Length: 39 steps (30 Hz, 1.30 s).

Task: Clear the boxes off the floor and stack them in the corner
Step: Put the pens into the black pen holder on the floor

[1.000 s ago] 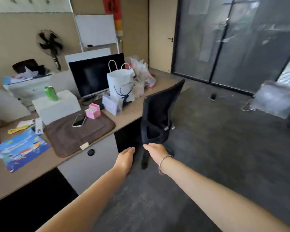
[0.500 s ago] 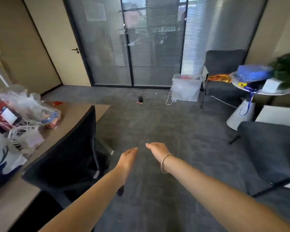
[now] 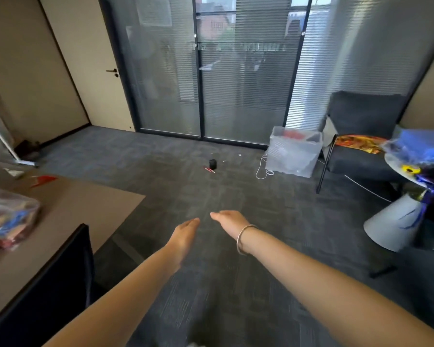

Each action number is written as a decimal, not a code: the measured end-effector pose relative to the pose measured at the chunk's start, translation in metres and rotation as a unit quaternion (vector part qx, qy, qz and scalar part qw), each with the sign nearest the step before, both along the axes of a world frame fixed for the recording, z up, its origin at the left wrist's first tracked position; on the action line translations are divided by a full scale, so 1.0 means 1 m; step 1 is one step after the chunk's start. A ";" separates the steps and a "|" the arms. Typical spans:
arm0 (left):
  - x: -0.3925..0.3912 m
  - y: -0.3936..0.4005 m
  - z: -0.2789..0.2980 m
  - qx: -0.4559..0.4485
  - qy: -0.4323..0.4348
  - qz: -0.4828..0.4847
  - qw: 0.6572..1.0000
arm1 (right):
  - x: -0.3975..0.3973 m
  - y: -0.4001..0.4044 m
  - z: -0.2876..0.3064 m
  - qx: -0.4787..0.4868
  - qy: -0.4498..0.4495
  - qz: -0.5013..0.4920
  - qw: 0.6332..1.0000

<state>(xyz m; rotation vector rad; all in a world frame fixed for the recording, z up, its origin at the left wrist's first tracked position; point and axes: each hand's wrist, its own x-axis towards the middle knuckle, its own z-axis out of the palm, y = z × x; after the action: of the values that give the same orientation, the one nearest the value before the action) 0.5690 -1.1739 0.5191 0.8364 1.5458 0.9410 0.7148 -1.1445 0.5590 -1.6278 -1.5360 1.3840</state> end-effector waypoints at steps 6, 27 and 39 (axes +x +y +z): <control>-0.035 0.198 -0.009 -0.023 -0.015 0.004 1.000 | -0.034 0.189 -0.008 -0.010 0.022 -0.027 0.999; -0.086 0.831 -0.052 -0.060 -0.025 0.058 0.996 | -0.070 0.809 -0.050 -0.058 0.028 -0.050 0.997; -0.107 1.106 -0.076 -0.078 -0.006 0.054 0.996 | -0.120 1.115 -0.105 -0.101 -0.022 0.006 0.995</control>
<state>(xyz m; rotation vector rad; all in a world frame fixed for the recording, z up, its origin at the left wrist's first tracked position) 0.4619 -0.0680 0.4433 0.6413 1.6431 0.8885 0.5945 -0.0293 0.4543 -1.7815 -1.4715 1.5627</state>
